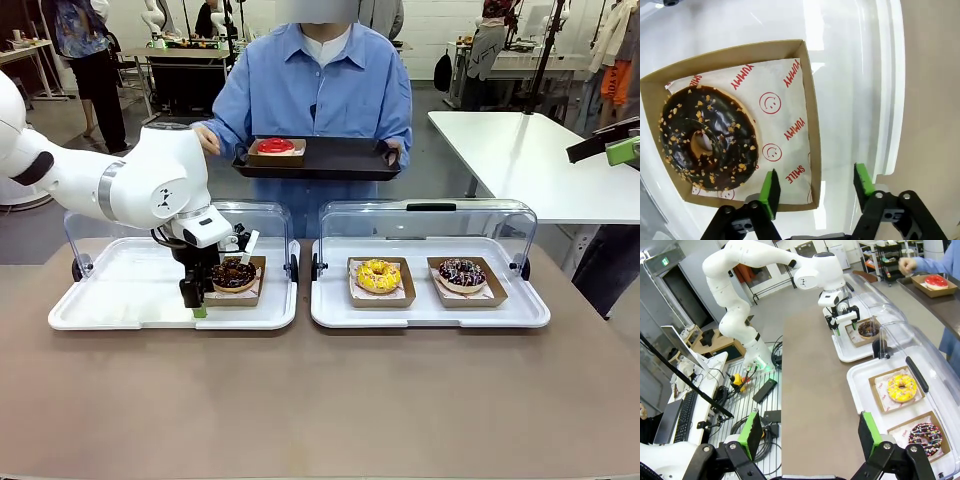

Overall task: Provide the desired donut to the person.
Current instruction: Pick up and lift the Paper togo box containing the Donut pointed at by the person.

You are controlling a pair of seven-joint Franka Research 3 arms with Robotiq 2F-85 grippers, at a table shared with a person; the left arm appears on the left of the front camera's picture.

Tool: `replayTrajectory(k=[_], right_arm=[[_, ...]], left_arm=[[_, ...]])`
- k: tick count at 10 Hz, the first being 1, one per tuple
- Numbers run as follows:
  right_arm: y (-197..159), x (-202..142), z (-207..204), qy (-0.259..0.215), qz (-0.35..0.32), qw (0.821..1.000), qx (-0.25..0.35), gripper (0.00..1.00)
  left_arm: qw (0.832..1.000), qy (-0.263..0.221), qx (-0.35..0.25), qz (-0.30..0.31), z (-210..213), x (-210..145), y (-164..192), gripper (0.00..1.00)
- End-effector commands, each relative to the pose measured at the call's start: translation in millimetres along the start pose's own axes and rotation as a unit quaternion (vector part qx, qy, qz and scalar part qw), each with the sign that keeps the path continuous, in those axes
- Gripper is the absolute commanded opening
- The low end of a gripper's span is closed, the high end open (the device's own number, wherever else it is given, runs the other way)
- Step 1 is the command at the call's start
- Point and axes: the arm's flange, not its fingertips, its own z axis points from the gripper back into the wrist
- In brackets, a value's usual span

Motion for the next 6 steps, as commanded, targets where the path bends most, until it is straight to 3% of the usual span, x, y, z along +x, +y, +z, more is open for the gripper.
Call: replayTrajectory(k=[1,2,3,5,6], right_arm=[[0.5,0.6,-0.3,-0.005,0.004,1.0,0.004,1.0],[0.5,0.6,-0.3,-0.005,0.004,1.0,0.004,1.0],[0.5,0.6,-0.3,-0.005,0.004,1.0,0.004,1.0],[0.5,0.6,-0.3,-0.005,0.004,1.0,0.004,1.0],[0.5,0.6,-0.3,-0.005,0.004,1.0,0.004,1.0]], left_arm=[[1.0,-0.002,0.009,0.007,-0.2,0.9,2.9,0.0],[1.0,-0.002,0.009,0.006,0.5,0.9,3.5,0.0],[1.0,-0.003,0.008,0.006,-0.8,0.6,1.9,0.18],[1.0,-0.004,0.008,0.003,0.6,0.3,2.8,0.0],[1.0,-0.006,0.009,0.003,1.7,-0.4,1.7,0.0]])
